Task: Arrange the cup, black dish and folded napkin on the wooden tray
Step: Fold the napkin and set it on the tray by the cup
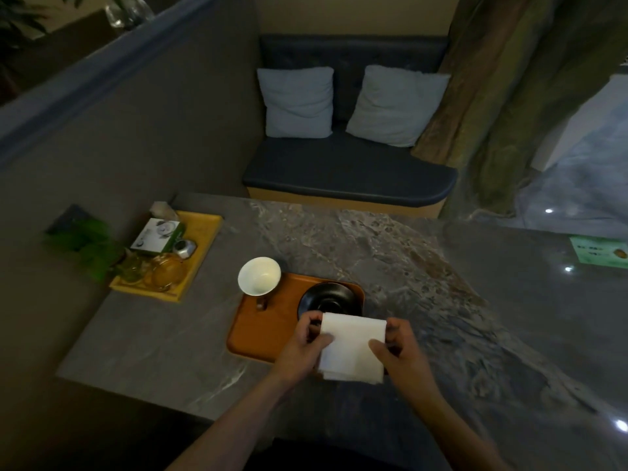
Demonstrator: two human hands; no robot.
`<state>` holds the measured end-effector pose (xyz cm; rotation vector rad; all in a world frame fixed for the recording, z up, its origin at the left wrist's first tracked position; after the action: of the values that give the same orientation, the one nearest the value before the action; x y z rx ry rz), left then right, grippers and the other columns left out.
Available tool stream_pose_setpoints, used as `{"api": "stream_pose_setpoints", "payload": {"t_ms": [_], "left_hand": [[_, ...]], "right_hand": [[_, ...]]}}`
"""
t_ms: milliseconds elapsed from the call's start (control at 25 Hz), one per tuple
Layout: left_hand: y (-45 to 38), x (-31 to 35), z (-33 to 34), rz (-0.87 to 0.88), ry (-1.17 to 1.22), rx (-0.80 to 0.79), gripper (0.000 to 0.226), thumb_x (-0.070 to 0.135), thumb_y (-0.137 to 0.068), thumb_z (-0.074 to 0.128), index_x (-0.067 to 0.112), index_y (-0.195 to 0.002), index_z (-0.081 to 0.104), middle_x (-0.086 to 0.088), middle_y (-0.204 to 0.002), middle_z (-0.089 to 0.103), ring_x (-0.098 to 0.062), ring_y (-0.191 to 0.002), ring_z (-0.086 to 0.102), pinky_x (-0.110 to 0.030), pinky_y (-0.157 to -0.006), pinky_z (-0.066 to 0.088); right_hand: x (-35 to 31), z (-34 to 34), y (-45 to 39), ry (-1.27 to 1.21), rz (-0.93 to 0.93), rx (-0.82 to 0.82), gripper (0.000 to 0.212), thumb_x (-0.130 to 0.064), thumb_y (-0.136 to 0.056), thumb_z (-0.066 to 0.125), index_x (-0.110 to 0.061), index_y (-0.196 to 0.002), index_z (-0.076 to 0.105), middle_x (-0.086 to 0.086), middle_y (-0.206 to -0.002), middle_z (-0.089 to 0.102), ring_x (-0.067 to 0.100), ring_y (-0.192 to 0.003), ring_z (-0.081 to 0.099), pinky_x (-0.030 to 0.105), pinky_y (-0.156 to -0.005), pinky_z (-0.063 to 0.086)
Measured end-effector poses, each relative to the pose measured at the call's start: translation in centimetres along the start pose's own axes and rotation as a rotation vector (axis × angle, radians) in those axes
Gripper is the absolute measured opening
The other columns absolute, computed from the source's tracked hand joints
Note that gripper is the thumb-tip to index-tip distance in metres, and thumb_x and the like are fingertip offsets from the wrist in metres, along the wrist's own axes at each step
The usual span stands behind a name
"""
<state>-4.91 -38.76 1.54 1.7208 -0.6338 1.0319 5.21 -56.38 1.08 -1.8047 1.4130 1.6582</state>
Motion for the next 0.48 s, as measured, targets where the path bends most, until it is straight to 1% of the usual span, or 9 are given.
{"api": "stream_pose_setpoints", "payload": {"t_ms": [40, 120, 160, 240, 280, 320, 400, 440, 480], "left_hand": [[-0.1, -0.5, -1.5, -0.01, -0.005, 0.007, 0.03, 0.028, -0.095, 0.057, 0.039, -0.12, 0.043, 0.004, -0.121, 0.053, -0.018, -0.11, 0.056, -0.043, -0.09, 0.056], [-0.4, -1.3, -4.0, -0.023, -0.013, 0.012, 0.03, 0.028, -0.095, 0.058, 0.038, -0.12, 0.044, 0.004, -0.122, 0.052, -0.018, -0.111, 0.055, -0.046, -0.093, 0.055], [-0.5, -1.8, -5.4, -0.028, -0.016, 0.012, 0.03, 0.027, -0.094, 0.058, 0.039, -0.118, 0.044, 0.005, -0.122, 0.052, -0.017, -0.111, 0.055, -0.044, -0.092, 0.055], [-1.1, -2.7, -8.1, -0.03, -0.027, 0.009, 0.029, 0.027, -0.094, 0.059, 0.041, -0.115, 0.044, 0.008, -0.121, 0.051, -0.012, -0.109, 0.054, -0.035, -0.086, 0.055], [-1.6, -3.2, -9.4, -0.031, -0.037, 0.01, 0.029, 0.028, -0.094, 0.059, 0.042, -0.114, 0.044, 0.009, -0.121, 0.051, -0.011, -0.108, 0.054, -0.032, -0.084, 0.055], [-2.0, -3.9, -10.5, -0.037, -0.045, 0.009, 0.03, 0.028, -0.094, 0.06, 0.042, -0.115, 0.044, 0.007, -0.122, 0.051, -0.011, -0.109, 0.054, -0.032, -0.085, 0.056], [-3.0, -5.2, -12.3, -0.056, -0.046, 0.001, 0.032, 0.029, -0.093, 0.061, 0.043, -0.117, 0.045, 0.006, -0.123, 0.052, -0.014, -0.111, 0.055, -0.038, -0.088, 0.057], [-3.3, -5.7, -13.0, -0.063, -0.039, -0.002, 0.032, 0.029, -0.093, 0.061, 0.047, -0.114, 0.045, 0.008, -0.122, 0.052, -0.013, -0.11, 0.056, -0.035, -0.084, 0.058], [-3.4, -6.1, -13.6, -0.068, -0.035, -0.007, 0.032, 0.03, -0.093, 0.062, 0.05, -0.111, 0.046, 0.012, -0.12, 0.052, -0.011, -0.108, 0.056, -0.03, -0.078, 0.058]], "right_hand": [[-0.3, 1.4, -0.2, -0.003, 0.004, 0.0, 0.036, -0.026, -0.09, 0.063, -0.035, -0.118, 0.042, 0.001, -0.121, 0.058, 0.014, -0.1, 0.06, 0.037, -0.075, 0.059], [-0.7, 3.7, -0.6, -0.001, 0.025, 0.005, 0.038, -0.026, -0.089, 0.064, -0.034, -0.12, 0.042, 0.001, -0.122, 0.057, 0.014, -0.1, 0.06, 0.036, -0.072, 0.06], [-0.9, 5.1, -1.0, 0.004, 0.04, 0.002, 0.039, -0.026, -0.089, 0.065, -0.035, -0.12, 0.042, 0.001, -0.123, 0.057, 0.016, -0.102, 0.059, 0.035, -0.07, 0.06], [-1.3, 7.9, -1.6, 0.018, 0.066, -0.01, 0.04, -0.028, -0.089, 0.064, -0.037, -0.12, 0.042, 0.001, -0.124, 0.057, 0.017, -0.103, 0.058, 0.033, -0.066, 0.06], [-1.4, 9.2, -1.8, 0.023, 0.076, -0.016, 0.04, -0.028, -0.089, 0.064, -0.038, -0.12, 0.042, 0.001, -0.125, 0.056, 0.018, -0.104, 0.058, 0.035, -0.068, 0.061], [-1.5, 10.3, -2.1, 0.025, 0.087, -0.018, 0.04, -0.028, -0.089, 0.064, -0.039, -0.12, 0.041, 0.0, -0.124, 0.055, 0.02, -0.106, 0.057, 0.039, -0.07, 0.061], [-1.6, 12.3, -2.5, 0.019, 0.099, -0.003, 0.041, -0.028, -0.089, 0.064, -0.039, -0.121, 0.04, -0.002, -0.122, 0.053, 0.021, -0.107, 0.057, 0.045, -0.073, 0.062], [-1.6, 13.1, -2.6, 0.018, 0.101, 0.004, 0.041, -0.028, -0.089, 0.064, -0.038, -0.12, 0.041, -0.003, -0.12, 0.053, 0.02, -0.106, 0.057, 0.046, -0.074, 0.061], [-1.7, 13.8, -2.6, 0.02, 0.1, 0.006, 0.039, -0.027, -0.089, 0.064, -0.039, -0.118, 0.041, -0.003, -0.119, 0.053, 0.019, -0.105, 0.057, 0.047, -0.076, 0.061]]}}
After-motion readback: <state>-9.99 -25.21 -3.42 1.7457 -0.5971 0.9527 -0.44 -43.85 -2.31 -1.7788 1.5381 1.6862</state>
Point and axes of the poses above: each hand's wrist, its own y-axis away from the middle knuckle, its own z-axis out of the palm, x = y × z, the point moved 9 cm from there along -y, towards the middle knuckle
